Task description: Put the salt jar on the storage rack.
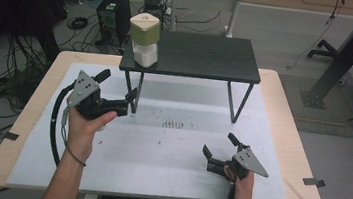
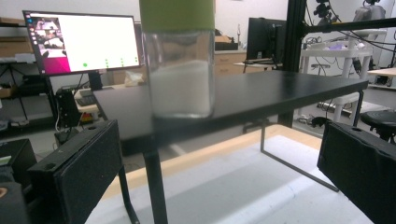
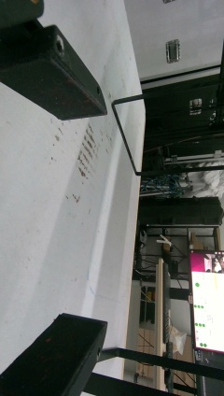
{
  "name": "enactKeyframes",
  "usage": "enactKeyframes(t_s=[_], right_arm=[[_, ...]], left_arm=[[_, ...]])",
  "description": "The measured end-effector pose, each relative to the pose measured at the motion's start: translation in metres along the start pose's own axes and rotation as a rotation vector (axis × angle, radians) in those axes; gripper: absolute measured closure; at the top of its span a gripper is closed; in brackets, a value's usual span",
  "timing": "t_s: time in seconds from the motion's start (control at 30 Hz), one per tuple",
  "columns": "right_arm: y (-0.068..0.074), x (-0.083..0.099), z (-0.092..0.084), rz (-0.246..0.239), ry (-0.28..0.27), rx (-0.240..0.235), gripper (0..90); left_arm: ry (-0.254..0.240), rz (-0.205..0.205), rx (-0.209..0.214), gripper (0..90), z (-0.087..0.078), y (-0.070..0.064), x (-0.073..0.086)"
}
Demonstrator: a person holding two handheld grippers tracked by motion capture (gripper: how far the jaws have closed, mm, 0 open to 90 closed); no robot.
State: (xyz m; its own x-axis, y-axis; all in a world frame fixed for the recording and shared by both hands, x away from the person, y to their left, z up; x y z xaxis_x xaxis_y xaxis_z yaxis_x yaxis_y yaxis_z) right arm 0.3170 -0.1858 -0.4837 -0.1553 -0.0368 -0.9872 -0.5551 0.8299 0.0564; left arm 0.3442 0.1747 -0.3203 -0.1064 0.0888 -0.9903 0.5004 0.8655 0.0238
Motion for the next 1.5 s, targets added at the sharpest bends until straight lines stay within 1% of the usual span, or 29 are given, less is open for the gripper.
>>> enactKeyframes(t_s=[0.17, 0.27, 0.37, 0.43, 0.53, 0.67, 0.83, 0.93, 1.0, 1.2, 1.37, 1.5], right_arm=[[0.0, 0.0, 0.0, -0.001, 0.0, -0.001, 0.1], [0.0, 0.0, 0.0, -0.003, 0.001, 0.0, 0.2], [0.0, 0.0, 0.0, -0.001, -0.001, -0.002, 0.1], [0.0, 0.0, 0.0, -0.002, 0.0, -0.001, 0.2], [0.001, 0.0, 0.0, -0.002, 0.002, -0.001, 0.1], [0.001, 0.0, 0.0, -0.003, 0.002, -0.002, 0.2], [0.001, 0.0, 0.0, -0.003, 0.001, -0.001, 0.1], [0.001, 0.0, 0.0, -0.005, 0.0, -0.001, 0.1], [0.001, 0.0, 0.0, -0.005, 0.0, -0.001, 0.2], [0.001, 0.0, 0.0, -0.005, 0.001, -0.001, 0.1], [0.001, 0.0, 0.0, -0.007, 0.0, -0.001, 0.1], [0.001, 0.0, 0.0, -0.007, 0.0, -0.001, 0.1]], left_arm=[[-0.015, 0.003, -0.008, 0.5, -0.005, -0.003, 0.016], [-0.016, 0.001, -0.012, 0.5, -0.007, -0.005, 0.026], [-0.006, 0.005, -0.016, 0.6, -0.008, -0.007, 0.038], [-0.003, -0.005, -0.011, 0.6, -0.009, -0.009, 0.045], [0.002, -0.009, -0.008, 0.6, -0.01, -0.01, 0.054], [-0.004, -0.009, -0.019, 1.1, -0.013, -0.01, 0.063], [-0.01, -0.003, -0.019, 1.1, -0.014, -0.013, 0.075], [-0.022, -0.011, -0.02, 1.1, -0.015, -0.015, 0.08], [-0.026, 0.002, -0.027, 1.1, -0.016, -0.017, 0.085], [-0.024, -0.003, -0.021, 1.1, -0.017, -0.022, 0.099], [-0.023, 0.003, -0.02, 1.1, -0.017, -0.025, 0.11], [-0.043, 0.001, -0.022, 1.2, -0.017, -0.028, 0.118]])
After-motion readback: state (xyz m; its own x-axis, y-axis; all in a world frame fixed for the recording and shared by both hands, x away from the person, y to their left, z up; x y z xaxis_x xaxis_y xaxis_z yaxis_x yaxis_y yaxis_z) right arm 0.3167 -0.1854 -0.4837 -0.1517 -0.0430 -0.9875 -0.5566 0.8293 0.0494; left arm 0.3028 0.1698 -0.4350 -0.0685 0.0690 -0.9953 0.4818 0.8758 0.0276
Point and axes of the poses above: each handheld gripper's, and its own axes: z roughly forward along the jaws, x roughly out of its underside, y roughly to its left, the point moved 4 cm from there along z, roughly forward along the jaws, and after that the axes turned 7 degrees about y, right-handed, at the moved point
